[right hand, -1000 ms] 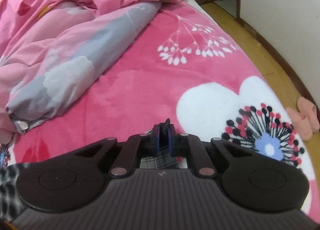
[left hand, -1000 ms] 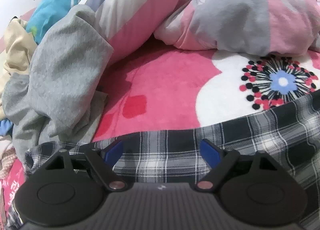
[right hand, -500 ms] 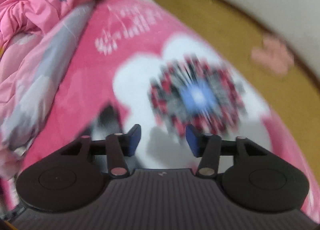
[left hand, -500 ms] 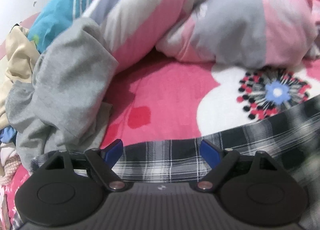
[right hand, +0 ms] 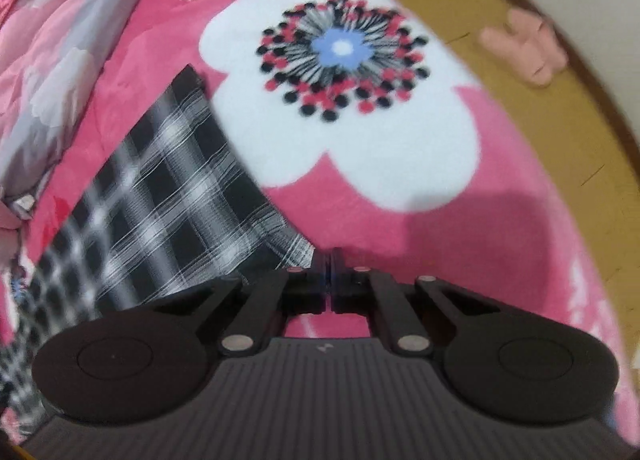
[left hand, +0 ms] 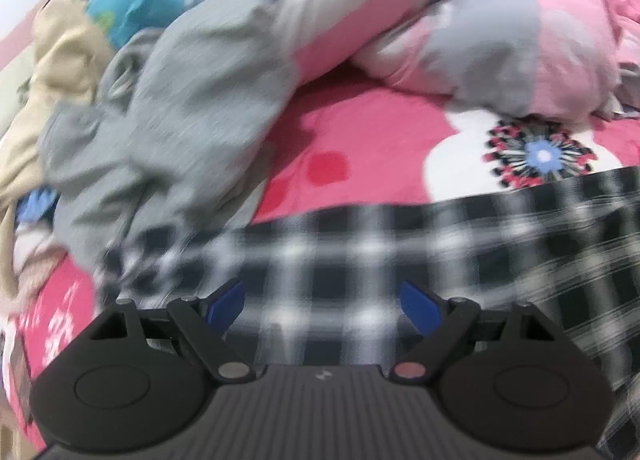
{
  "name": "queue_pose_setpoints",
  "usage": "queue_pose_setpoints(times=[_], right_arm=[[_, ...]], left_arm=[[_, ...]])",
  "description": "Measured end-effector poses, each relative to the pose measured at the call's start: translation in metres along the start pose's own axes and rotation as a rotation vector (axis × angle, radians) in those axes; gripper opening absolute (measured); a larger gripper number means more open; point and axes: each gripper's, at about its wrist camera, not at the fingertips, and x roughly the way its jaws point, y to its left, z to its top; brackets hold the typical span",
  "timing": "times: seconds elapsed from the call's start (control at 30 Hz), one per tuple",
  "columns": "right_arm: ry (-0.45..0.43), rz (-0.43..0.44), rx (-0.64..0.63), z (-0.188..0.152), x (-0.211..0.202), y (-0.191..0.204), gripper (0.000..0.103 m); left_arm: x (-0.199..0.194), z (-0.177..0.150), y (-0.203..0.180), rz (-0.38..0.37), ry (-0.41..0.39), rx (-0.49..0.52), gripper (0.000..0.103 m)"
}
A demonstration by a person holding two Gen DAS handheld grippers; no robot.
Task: Fold clothes
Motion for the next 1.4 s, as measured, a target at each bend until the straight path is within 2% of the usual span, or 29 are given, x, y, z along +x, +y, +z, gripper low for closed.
queue_pose_setpoints(times=[0.1,0.2,0.3,0.4,0.5,0.57,0.7,0.77,0.83,0.9,1.03,1.13,1.2,1.3,1.4], right_arm=[[0.000,-0.152,-0.002,0.000,0.011,-0.007,0.001],[-0.059,-0.263,0.044,0.000,0.003,-0.011,0.003],[-0.151,-0.279,0.018,-0.009,-0.023,0.007,0.005],[-0.245,-0.204,-0.135,-0.028,-0.054,0.057,0.005],[-0.278,-0.052,-0.272,-0.054,-0.079,0.115,0.007],[-0.265,0.074,-0.356,-0.077,-0.088,0.157,0.010],[-0.191,0.278,-0.529,-0.138,-0.093,0.236,0.020],[-0.124,0.369,-0.593,-0.177,-0.091,0.270,0.023],[-0.052,0.437,-0.644,-0.221,-0.089,0.305,0.024],[0.026,0.481,-0.693,-0.266,-0.081,0.334,0.024],[0.116,0.491,-0.746,-0.347,-0.077,0.370,0.025],[0.183,0.496,-0.786,-0.407,-0.074,0.397,0.025],[0.200,0.473,-0.771,-0.435,-0.072,0.406,0.025],[0.133,0.418,-0.861,-0.469,-0.075,0.424,0.025],[0.052,0.441,-1.025,-0.490,-0.076,0.450,0.025]], left_arm=[[0.001,-0.012,0.019,0.022,0.034,-0.025,0.086],[-0.002,-0.020,0.040,0.027,0.046,-0.045,0.086],[-0.009,-0.029,0.061,0.037,0.048,-0.061,0.086],[-0.018,-0.035,0.089,0.047,0.056,-0.089,0.086],[-0.031,-0.039,0.127,0.070,0.052,-0.110,0.086],[-0.042,-0.044,0.158,0.099,0.054,-0.121,0.086],[-0.064,-0.055,0.221,0.157,0.057,-0.143,0.086],[-0.074,-0.066,0.258,0.206,0.063,-0.143,0.086],[-0.082,-0.077,0.292,0.248,0.071,-0.148,0.086],[-0.086,-0.089,0.325,0.258,0.089,-0.167,0.086],[-0.081,-0.117,0.359,0.183,0.156,-0.195,0.086],[-0.072,-0.141,0.365,0.063,0.210,-0.250,0.086],[-0.064,-0.157,0.363,-0.035,0.241,-0.318,0.086],[-0.053,-0.176,0.356,-0.181,0.294,-0.410,0.083],[-0.042,-0.188,0.344,-0.308,0.345,-0.493,0.080]])
